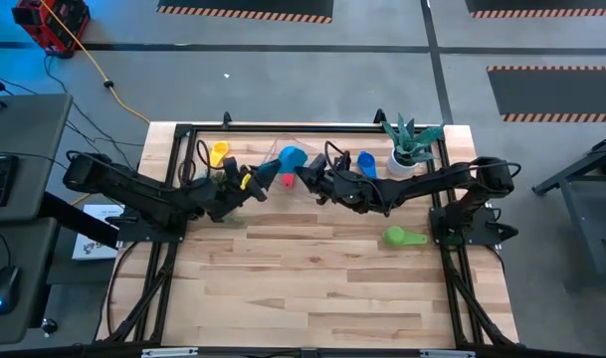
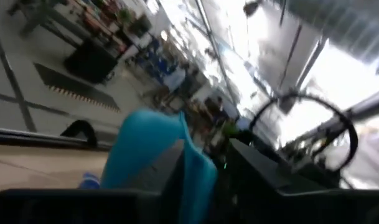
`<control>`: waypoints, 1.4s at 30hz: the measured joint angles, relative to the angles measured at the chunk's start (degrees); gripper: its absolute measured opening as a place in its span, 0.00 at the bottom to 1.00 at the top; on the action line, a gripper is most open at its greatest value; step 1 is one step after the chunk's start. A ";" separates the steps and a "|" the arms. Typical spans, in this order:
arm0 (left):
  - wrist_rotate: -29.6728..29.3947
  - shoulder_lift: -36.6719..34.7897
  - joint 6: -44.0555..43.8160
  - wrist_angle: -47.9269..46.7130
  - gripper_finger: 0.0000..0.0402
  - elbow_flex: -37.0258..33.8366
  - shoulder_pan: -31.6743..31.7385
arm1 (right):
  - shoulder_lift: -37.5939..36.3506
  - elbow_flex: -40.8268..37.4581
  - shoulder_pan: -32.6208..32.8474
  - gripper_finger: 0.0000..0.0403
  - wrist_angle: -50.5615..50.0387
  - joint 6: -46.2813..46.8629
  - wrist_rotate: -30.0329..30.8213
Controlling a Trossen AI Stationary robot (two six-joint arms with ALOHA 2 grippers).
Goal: Nest measuring cups in basket
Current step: Stack the light blue measuring cup on top of the red measuring cup on the transparent bin
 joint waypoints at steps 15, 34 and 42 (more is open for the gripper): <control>14.56 -22.66 -5.33 -41.12 0.54 -0.02 -0.01 | -18.03 -0.33 -6.52 0.00 -29.00 -27.29 -3.04; 11.64 -34.04 1.17 -37.73 0.54 0.05 0.04 | 15.44 45.77 -19.24 0.00 -69.63 -61.90 -32.24; 11.62 -33.80 -0.33 -37.85 0.54 0.05 0.04 | 27.15 57.62 -24.31 0.00 -78.79 -63.43 -35.59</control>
